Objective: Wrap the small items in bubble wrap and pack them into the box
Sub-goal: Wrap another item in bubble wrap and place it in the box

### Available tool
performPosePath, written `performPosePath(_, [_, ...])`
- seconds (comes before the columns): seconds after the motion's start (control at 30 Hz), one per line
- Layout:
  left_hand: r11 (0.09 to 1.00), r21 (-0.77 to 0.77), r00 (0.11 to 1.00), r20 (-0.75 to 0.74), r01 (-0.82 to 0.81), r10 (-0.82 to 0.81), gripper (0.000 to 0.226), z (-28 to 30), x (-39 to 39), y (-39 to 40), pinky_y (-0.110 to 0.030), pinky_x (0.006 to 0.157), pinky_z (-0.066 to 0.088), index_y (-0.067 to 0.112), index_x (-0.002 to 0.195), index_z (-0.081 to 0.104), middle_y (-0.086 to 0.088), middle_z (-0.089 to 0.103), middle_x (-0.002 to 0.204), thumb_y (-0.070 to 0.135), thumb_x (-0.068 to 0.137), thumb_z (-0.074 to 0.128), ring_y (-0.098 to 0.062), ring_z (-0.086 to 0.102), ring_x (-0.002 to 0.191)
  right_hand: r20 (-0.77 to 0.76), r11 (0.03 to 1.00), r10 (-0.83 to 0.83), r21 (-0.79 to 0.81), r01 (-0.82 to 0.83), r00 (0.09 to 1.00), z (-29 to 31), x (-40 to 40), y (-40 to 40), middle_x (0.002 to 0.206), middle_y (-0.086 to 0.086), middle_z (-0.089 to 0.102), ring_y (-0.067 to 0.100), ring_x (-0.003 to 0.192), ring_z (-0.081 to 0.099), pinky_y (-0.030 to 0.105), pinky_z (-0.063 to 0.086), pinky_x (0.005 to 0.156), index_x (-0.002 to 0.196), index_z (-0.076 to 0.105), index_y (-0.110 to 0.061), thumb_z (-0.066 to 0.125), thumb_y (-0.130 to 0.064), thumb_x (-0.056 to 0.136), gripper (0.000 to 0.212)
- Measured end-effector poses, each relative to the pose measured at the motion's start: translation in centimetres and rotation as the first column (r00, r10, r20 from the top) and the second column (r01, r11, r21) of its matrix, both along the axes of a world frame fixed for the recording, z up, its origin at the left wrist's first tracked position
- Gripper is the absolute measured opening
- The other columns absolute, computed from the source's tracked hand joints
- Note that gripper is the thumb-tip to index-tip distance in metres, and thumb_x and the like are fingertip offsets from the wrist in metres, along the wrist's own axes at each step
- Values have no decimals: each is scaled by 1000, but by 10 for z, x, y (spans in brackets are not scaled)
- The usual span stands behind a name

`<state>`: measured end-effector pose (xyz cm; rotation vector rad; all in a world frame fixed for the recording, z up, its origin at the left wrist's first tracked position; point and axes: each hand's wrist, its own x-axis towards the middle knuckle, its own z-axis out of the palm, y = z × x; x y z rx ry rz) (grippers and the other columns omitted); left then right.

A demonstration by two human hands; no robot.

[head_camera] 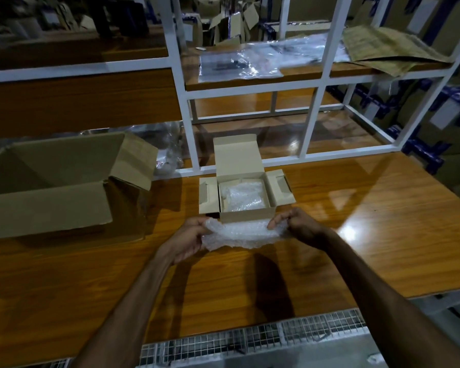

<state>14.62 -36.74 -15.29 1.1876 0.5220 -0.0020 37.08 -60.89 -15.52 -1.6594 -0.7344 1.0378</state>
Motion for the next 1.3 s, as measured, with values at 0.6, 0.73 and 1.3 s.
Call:
performPosePath(0.6, [556,826,994,48,-96,101,39,18,82,-8,-21,58,55,13,103,55,2,62,109,-15,81,72,-8,65,94,642,997,68,-67,-33,764,23,64,41,113,-13,60,7,98,61,26,53,76,120,56,-32,76,-23,91,36])
performPosePath(0.73, [292,956,999,-31,20,33,22,18,99,1,-36,87,60,15,99,74,7,72,101,-3,87,72,-8,68,95,779,977,212,-169,-128,590,17,74,55,119,-2,68,15,106,65,24,46,77,115,71,-24,70,-33,97,20])
performPosePath(1.3, [-300,885,923,-383,357,-31,29,3,131,11,-47,104,40,28,117,77,-3,64,129,18,90,78,-27,45,126,797,873,484,-467,-139,363,17,62,101,133,0,57,16,112,58,31,51,87,119,71,-28,69,-22,97,23])
